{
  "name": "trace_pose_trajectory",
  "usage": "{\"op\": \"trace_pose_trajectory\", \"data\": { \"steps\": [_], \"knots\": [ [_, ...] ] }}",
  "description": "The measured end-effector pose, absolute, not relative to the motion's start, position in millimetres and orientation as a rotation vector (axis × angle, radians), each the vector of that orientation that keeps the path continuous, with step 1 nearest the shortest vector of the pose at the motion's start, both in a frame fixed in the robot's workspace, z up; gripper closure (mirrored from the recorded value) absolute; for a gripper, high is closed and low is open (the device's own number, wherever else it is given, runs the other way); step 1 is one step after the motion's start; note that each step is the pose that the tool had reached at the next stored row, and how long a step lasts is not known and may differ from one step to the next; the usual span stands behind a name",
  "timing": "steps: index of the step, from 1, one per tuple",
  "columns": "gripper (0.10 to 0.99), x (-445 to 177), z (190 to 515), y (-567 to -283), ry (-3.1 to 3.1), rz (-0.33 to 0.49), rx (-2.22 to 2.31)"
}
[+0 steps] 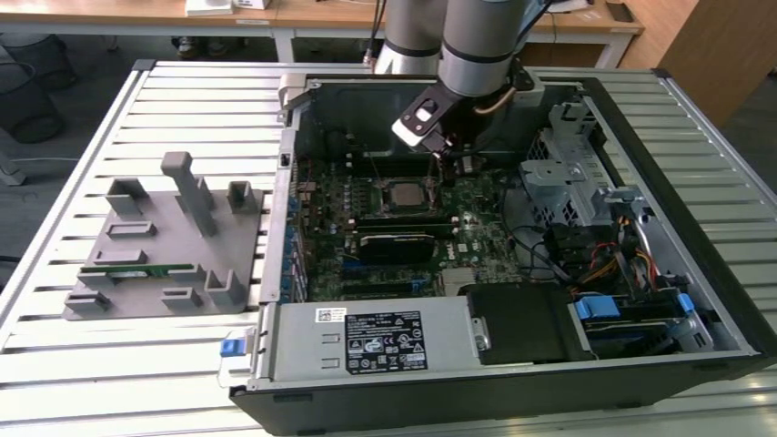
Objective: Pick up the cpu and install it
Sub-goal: 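Close the cpu cover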
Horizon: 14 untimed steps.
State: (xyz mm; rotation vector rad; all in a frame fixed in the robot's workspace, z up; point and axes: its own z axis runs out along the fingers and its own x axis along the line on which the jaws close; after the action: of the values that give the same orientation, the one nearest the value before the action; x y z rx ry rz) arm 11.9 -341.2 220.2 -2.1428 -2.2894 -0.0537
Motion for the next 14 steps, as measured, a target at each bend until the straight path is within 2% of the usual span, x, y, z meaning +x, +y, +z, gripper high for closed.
{"op": "trace_pose_trajectory", "data": {
  "steps": [14],
  "knots": [
    [0.980,8.8,219.1,-341.2,-2.289,-0.054,-2.143]
  ]
}}
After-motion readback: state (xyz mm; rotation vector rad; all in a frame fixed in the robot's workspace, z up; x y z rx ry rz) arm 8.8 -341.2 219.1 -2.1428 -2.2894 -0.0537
